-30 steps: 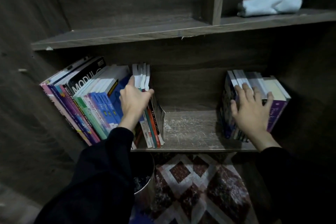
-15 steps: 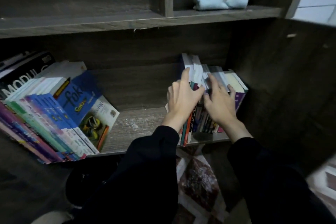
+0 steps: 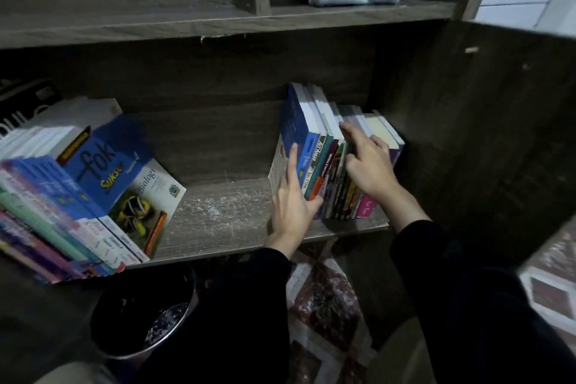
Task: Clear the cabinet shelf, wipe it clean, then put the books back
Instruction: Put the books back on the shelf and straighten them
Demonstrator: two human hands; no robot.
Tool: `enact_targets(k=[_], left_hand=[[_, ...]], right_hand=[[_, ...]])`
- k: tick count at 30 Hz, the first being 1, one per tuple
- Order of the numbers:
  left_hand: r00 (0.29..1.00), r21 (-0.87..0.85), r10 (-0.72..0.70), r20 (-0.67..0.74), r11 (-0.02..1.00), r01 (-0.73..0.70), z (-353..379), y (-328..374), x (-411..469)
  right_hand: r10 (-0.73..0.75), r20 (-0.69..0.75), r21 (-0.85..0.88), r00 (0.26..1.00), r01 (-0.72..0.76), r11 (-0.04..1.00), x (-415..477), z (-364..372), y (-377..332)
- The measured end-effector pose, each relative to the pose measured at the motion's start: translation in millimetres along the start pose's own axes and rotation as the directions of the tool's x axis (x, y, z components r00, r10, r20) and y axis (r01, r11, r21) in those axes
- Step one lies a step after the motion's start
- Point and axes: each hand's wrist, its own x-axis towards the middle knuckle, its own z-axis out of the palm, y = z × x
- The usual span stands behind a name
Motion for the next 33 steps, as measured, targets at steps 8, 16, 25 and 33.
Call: enact_targets(k=[8, 16, 25, 33], left_hand=[[0.993, 0.135, 0.097, 0.071, 0.985, -0.106, -14, -23, -1], [0.999, -0.001, -0.038, 0.026, 0.999, 0.038, 2, 2, 2], [0.999, 0.078, -0.050, 0.018, 0.996, 0.048, -1, 3, 4], [0.994, -0.005, -0.009, 0.106, 1.000, 0.009, -9, -4, 5]], right_hand=[[-0.055, -0.028, -0.047, 0.998, 0.054, 0.997, 3, 9, 1], [-0.071, -0.054, -0.086, 0.996, 0.066, 0.994, 4, 11, 2], [-0.089, -0.069, -0.041, 0.994, 0.087, 0.995, 5, 14, 4], [-0.276, -0.500, -0.012, 0.821, 0.313, 0.950, 1, 14, -43]])
